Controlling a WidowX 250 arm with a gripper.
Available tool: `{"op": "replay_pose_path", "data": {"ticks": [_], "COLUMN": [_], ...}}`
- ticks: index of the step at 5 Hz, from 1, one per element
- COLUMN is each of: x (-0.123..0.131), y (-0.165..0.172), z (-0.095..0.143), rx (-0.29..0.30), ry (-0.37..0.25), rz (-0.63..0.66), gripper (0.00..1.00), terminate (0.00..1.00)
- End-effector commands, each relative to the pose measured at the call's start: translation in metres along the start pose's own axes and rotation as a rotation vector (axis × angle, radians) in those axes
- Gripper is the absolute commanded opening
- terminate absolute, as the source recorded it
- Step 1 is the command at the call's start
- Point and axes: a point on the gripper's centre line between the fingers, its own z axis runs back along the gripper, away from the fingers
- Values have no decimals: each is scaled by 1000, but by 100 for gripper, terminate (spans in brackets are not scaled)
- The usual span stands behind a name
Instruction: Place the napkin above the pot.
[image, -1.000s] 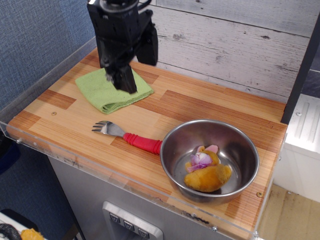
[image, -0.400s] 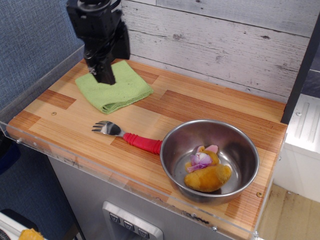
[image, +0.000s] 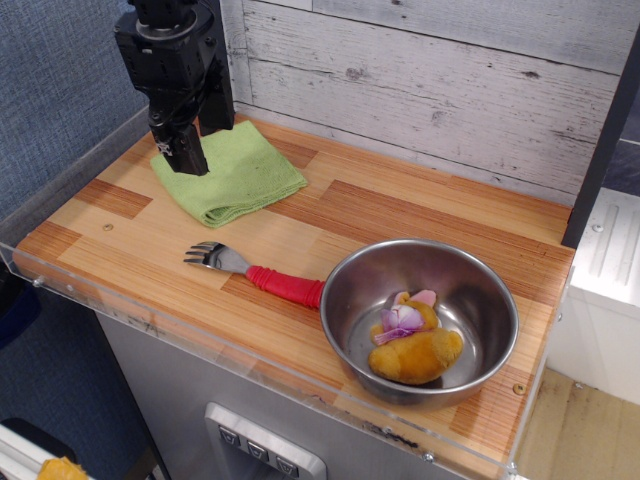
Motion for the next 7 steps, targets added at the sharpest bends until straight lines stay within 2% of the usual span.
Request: {"op": "replay_pose_path", "data": {"ticks": [1,3,5,6,7], "x": [10,12,6,3,-11], "y": [-16,-20,-19,-20,-24], "z": [-13,-29,-44,-49,-44], "rx": [-12,-6,25,34,25], "ry": [-13,-18,-31,-27,-11], "rz": [5,2,-15,-19,-48], "gripper": [100,100,100,100,100], "terminate": [0,0,0,0,0]}}
